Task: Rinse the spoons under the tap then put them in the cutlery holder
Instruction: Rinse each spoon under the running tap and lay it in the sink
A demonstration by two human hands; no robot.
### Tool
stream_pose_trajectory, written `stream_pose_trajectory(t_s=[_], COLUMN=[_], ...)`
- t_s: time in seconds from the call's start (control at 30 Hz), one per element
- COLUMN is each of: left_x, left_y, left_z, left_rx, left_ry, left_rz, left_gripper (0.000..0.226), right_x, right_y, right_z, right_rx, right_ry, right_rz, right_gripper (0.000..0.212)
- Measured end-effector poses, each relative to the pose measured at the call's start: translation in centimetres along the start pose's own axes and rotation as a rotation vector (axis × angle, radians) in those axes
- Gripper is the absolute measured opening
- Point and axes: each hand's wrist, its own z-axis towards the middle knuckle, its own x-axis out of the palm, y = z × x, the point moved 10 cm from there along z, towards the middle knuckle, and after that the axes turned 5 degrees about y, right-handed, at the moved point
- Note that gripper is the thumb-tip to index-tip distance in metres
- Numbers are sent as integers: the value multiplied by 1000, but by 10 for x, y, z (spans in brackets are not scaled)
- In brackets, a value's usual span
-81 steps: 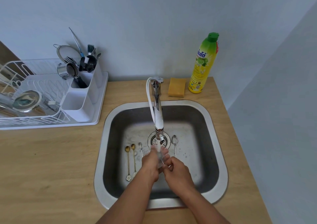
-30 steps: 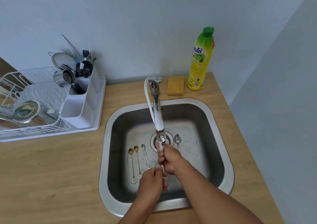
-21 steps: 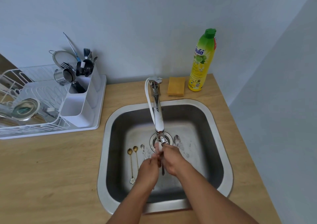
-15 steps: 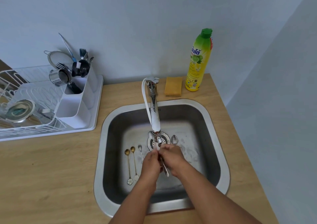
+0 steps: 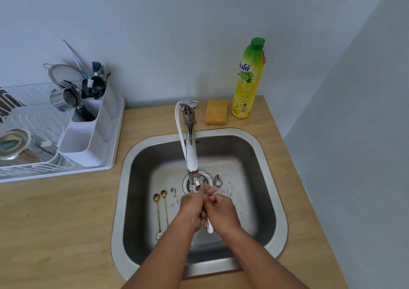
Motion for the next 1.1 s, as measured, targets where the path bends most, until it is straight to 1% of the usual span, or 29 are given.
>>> stream_pose_trajectory(t_s=[0.1,0.2,0.27,0.33,0.4,0.53,0.63,0.7,0.77,0.87,0.93,1.0,1.1], left_x=[-2,-10,-15,-22,-30,-27,-31,-42,-60,-92,-106,-112,-114], left_y=[6,14,14,11,8,8,11,9,8,4,6,10,13], left_z=[-6,-12,-13,-11,-5,-6,-6,-3,1,8,13,19,28], left_rx=[-6,-22,-10,-1,28,109,156,161,165,194,169,128,110], left_ry=[23,37,60,56,51,68,40,0,-86,-277,-372,-407,-416], left_rz=[-83,-207,-245,-170,-94,38,13,54,189,427,601,733,861], left_gripper=[33,37,35,32,32,33,30,26,20,18,16,13,10], right_x=[10,19,25,36,42,41,43,41,32,0,-28,-52,-69], right_y=[11,20,21,13,-1,-7,-1,-5,-14,-28,-38,-49,-65], right_z=[3,5,5,3,2,10,19,26,32,39,40,39,40], right_rx=[-44,-78,-93,-56,23,34,9,32,75,115,126,155,204], right_ry=[9,28,53,116,172,225,225,173,89,-92,-235,-343,-399], right_rz=[17,29,12,62,141,256,240,246,259,280,260,211,184], right_gripper=[23,22,24,31,35,27,24,21,22,15,13,23,30])
